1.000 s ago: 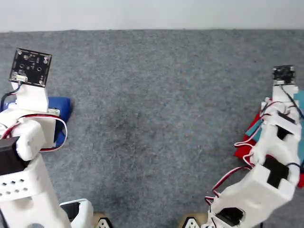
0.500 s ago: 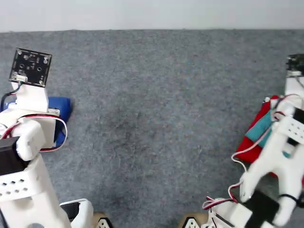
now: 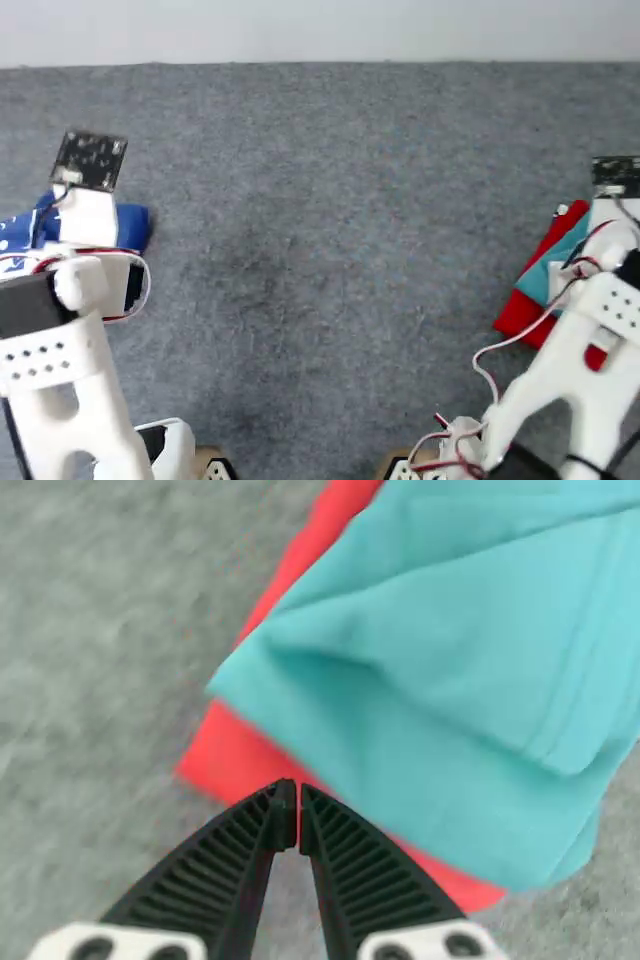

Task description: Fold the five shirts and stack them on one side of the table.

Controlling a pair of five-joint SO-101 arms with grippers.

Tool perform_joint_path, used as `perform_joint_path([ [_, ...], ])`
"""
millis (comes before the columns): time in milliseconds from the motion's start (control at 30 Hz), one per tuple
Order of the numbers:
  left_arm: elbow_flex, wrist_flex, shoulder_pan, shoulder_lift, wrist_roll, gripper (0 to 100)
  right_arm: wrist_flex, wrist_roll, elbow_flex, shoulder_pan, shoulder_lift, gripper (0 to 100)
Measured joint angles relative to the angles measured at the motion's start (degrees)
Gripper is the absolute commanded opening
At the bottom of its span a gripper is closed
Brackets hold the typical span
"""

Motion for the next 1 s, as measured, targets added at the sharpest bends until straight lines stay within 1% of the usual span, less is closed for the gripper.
perform_joint_path([
  [67, 5.0, -3.1, -3.3, 0.1, -0.8, 22, 2.4, 0.0, 0.0, -1.1, -2.4, 1.1],
  [167, 10.7, -8.2, -7.6, 2.4, -4.6, 22, 4.7, 0.0, 0.0, -1.9, -5.3, 1.1],
  [300, 12.6, -12.4, -8.7, 10.5, -9.7, 22, 7.3, 0.0, 0.0, -1.9, -8.4, 1.1],
  [400, 12.5, -15.5, -9.0, 18.9, -11.1, 22, 8.9, 0.0, 0.0, -2.0, -10.4, 1.1],
  [600, 7.2, -21.5, -9.0, 36.9, -11.6, 22, 9.3, 0.0, 0.0, -2.0, -13.3, 1.1],
  [667, 4.3, -22.1, -9.0, 42.9, -11.6, 21, 9.3, 0.0, 0.0, -2.0, -14.4, 1.1],
  [800, -3.0, -22.3, -9.0, 53.2, -11.6, 17, 9.8, 0.0, 0.0, -2.0, -16.9, 1.1],
  [900, -7.4, -22.3, -9.0, 57.9, -11.6, 17, 11.5, 0.0, 0.0, -2.0, -18.7, 1.1],
  [1000, -9.5, -22.3, -9.0, 58.9, -11.6, 17, 13.5, 0.0, 0.0, -2.0, -20.3, 1.1],
])
